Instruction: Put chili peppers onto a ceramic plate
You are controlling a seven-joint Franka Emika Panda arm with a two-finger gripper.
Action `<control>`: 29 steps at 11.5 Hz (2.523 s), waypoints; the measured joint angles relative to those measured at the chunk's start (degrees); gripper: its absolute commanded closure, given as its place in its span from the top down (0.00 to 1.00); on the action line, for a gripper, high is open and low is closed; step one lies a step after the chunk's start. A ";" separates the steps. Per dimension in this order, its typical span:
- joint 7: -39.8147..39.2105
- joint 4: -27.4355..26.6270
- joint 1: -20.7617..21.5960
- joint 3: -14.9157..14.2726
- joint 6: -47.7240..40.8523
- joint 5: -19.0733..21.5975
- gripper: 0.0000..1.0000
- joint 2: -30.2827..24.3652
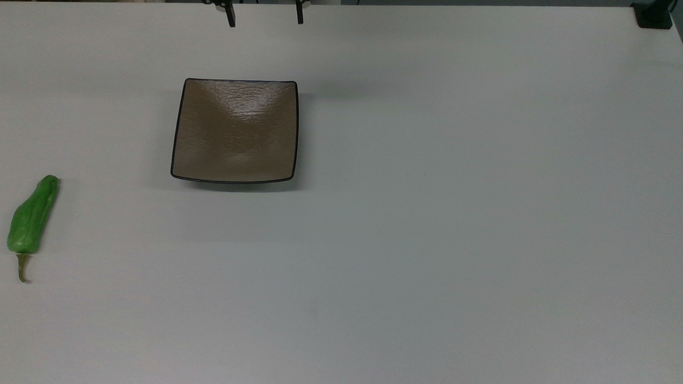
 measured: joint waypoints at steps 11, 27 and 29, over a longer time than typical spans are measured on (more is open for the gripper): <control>0.07 -0.52 -0.25 1.59 -0.03 -2.12 1.00 0.75; 8.23 0.80 -1.10 0.58 12.43 -17.11 1.00 4.14; 8.27 0.81 -2.06 0.41 13.59 -17.76 1.00 5.16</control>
